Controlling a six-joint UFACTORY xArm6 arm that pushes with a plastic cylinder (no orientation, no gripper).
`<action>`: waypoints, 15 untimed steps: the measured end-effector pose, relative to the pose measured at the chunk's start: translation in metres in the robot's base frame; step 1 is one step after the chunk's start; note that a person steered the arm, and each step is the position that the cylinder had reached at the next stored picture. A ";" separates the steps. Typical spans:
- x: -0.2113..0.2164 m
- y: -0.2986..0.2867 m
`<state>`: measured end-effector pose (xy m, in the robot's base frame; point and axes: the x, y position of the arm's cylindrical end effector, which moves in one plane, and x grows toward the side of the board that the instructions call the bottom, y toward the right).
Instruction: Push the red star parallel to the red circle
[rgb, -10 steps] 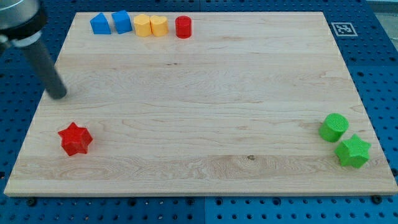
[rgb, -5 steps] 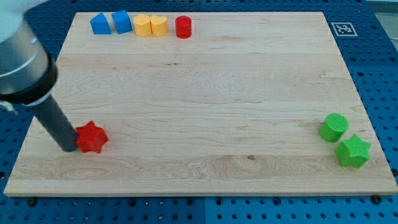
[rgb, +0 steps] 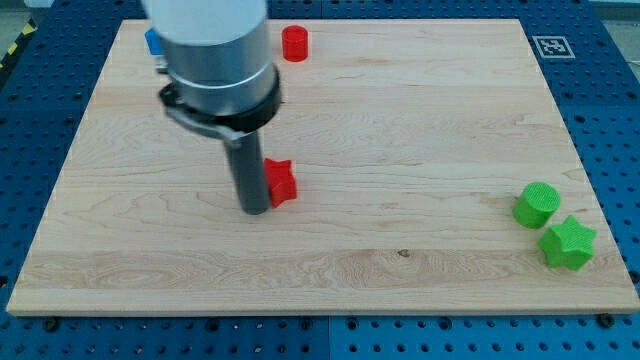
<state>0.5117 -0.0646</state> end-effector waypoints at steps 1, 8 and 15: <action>-0.015 0.034; -0.078 0.071; -0.199 0.078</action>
<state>0.3127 0.0130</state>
